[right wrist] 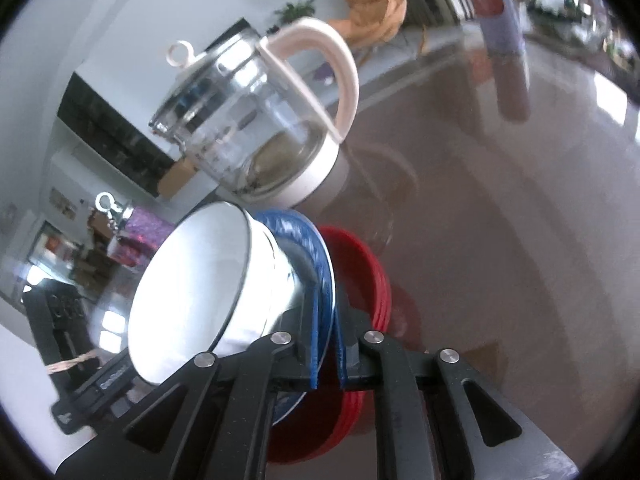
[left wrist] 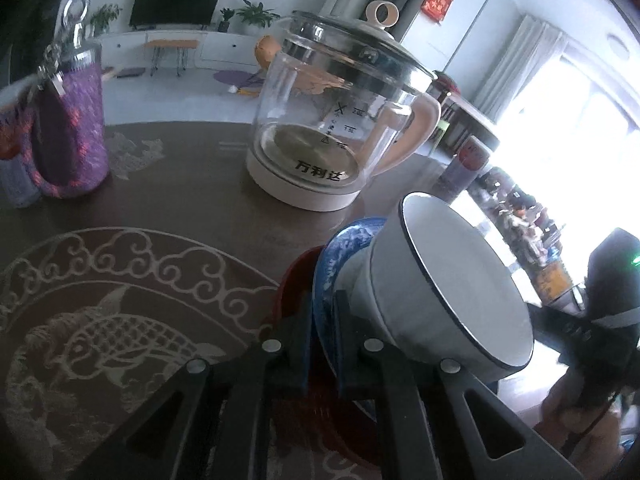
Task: Organize plates and bowls
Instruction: 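Carry the plate with the bowl onto the red plate stack and lower it, then open both grippers and withdraw them from the plate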
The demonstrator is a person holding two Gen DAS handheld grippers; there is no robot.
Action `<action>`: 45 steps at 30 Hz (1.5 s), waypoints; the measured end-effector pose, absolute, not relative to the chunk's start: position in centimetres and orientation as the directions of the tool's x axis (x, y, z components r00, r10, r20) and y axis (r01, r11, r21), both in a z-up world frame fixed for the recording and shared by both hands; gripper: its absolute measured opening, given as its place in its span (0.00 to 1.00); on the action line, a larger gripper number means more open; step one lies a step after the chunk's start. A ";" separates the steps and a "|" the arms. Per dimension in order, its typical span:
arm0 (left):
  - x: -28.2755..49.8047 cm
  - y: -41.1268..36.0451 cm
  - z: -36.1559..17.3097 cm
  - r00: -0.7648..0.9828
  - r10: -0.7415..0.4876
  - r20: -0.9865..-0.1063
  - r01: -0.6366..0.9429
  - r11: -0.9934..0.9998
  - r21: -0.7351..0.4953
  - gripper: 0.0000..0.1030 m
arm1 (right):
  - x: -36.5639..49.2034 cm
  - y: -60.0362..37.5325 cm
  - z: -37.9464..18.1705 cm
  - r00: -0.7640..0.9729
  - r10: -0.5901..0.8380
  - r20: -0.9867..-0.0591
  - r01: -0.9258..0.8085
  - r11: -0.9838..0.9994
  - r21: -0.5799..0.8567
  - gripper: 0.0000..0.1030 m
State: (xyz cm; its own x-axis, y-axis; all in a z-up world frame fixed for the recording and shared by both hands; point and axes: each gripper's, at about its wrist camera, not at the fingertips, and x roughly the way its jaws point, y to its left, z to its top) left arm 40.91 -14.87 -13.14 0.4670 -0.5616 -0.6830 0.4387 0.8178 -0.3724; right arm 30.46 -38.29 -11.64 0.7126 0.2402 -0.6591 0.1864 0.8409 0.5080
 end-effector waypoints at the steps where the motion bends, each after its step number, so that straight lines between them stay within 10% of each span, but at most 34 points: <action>1: 40.5 -14.7 -12.6 0.476 -0.553 -0.684 0.438 0.823 -0.361 0.08 | 30.3 -38.4 -11.0 0.725 0.221 -0.652 0.186 0.849 0.494 0.18; 7: 37.7 -13.1 -10.2 0.536 -0.458 -0.709 0.422 0.873 -0.245 0.08 | 27.4 -38.9 -7.4 0.780 0.104 -0.617 0.209 0.887 0.412 0.61; 32: 24.0 -10.9 -16.1 0.444 -0.166 -0.881 0.323 0.946 -0.015 0.11 | 7.1 -29.7 -13.6 0.651 0.036 -0.759 0.289 0.912 0.291 0.63; 33: 23.8 -10.9 -16.2 0.447 -0.163 -0.879 0.324 0.946 -0.011 0.15 | 6.8 -29.6 -13.6 0.653 0.035 -0.757 0.291 0.911 0.293 0.63; 35: 23.6 -10.8 -16.3 0.446 -0.182 -0.876 0.325 0.945 -0.031 0.54 | 6.4 -29.3 -13.6 0.655 0.032 -0.755 0.290 0.912 0.290 0.64; 36: 23.4 -10.7 -16.2 0.453 -0.202 -0.868 0.327 0.944 -0.049 1.00 | 6.3 -29.2 -13.5 0.656 0.030 -0.754 0.290 0.913 0.288 0.64; 45: 20.8 -11.7 -13.8 0.547 -0.246 -0.800 0.402 0.916 -0.007 1.00 | 5.9 -27.4 -13.0 0.669 0.015 -0.744 0.257 0.933 0.251 0.66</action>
